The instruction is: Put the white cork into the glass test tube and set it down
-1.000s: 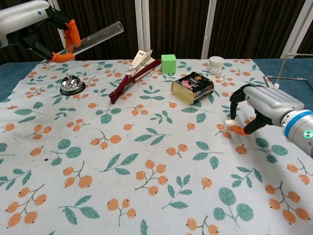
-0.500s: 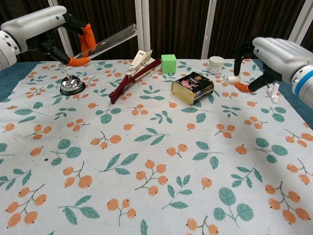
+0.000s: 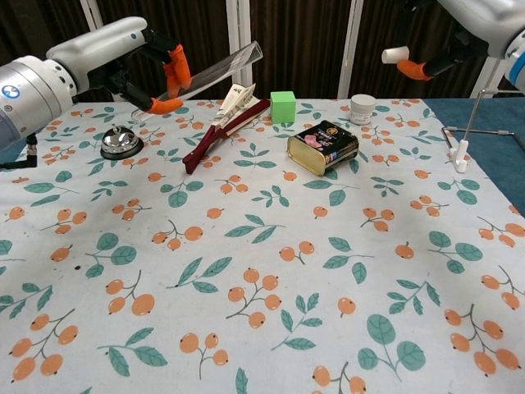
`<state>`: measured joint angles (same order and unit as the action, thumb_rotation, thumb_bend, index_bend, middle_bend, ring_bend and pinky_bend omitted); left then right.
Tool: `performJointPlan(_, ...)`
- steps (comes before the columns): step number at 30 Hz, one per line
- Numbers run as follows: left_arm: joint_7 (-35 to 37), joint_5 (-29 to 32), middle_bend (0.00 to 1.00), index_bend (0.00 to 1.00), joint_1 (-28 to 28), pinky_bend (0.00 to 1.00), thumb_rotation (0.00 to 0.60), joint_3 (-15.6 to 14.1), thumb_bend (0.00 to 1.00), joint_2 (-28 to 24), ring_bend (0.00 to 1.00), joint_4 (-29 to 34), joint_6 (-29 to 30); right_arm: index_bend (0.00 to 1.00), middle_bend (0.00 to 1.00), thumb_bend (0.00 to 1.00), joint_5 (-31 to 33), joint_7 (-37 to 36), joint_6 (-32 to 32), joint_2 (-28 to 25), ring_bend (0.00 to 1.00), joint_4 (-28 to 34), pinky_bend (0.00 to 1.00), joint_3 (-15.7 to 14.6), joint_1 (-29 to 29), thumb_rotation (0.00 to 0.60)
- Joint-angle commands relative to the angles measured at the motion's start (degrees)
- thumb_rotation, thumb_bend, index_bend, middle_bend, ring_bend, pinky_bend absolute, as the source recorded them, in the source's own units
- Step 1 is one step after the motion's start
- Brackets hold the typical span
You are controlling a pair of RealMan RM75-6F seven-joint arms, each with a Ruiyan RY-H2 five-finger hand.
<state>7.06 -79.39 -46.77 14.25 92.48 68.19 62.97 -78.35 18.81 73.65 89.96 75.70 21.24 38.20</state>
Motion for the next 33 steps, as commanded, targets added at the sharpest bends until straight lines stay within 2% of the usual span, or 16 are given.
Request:
performJointPlan(1,-0.5,0.8,0.67,0.62,-0.4,0.00,0.600,0.5,0.58,0.7,0.19,0.5,-0.3,0.66,0.23,0.43,-4.5,-0.2,1.6,-1.0,0.00,-2.8,0.00,-1.7,1.1,0.600)
performJointPlan(4,-1.0,1.5,0.67,0.62,-0.6,0.00,0.600,1.2,0.58,1.5,0.19,1.1,-0.1,0.66,0.23,0.43,-8.2,-1.0,2.9,-1.2,0.00,-5.7,0.00,-3.4,1.7,0.600)
performJointPlan(7,-1.2,2.4,0.67,0.62,-0.6,0.00,0.600,1.8,0.58,2.4,0.19,1.7,0.2,0.66,0.23,0.43,-8.9,-1.9,3.7,-0.5,0.00,-7.3,0.00,-3.9,1.9,0.600)
performJointPlan(16,2.2,1.8,0.67,0.62,-0.2,0.04,0.600,2.0,0.58,5.5,0.20,-0.6,3.0,0.66,0.23,0.43,-9.7,-2.7,5.1,0.0,0.00,-9.0,0.00,-3.8,2.9,0.600)
performJointPlan(23,3.1,1.9,0.67,0.62,-0.5,0.05,0.600,2.0,0.58,6.8,0.20,-2.7,2.4,0.66,0.23,0.43,-10.4,-2.9,6.2,-0.4,0.00,-9.2,0.00,-3.8,3.5,0.600)
performJointPlan(33,1.7,2.5,0.67,0.62,-1.8,0.06,0.600,3.0,0.58,7.2,0.21,-1.6,1.4,0.66,0.23,0.43,-12.6,-3.2,6.8,-0.7,0.00,-9.4,0.00,-3.6,6.0,0.600)
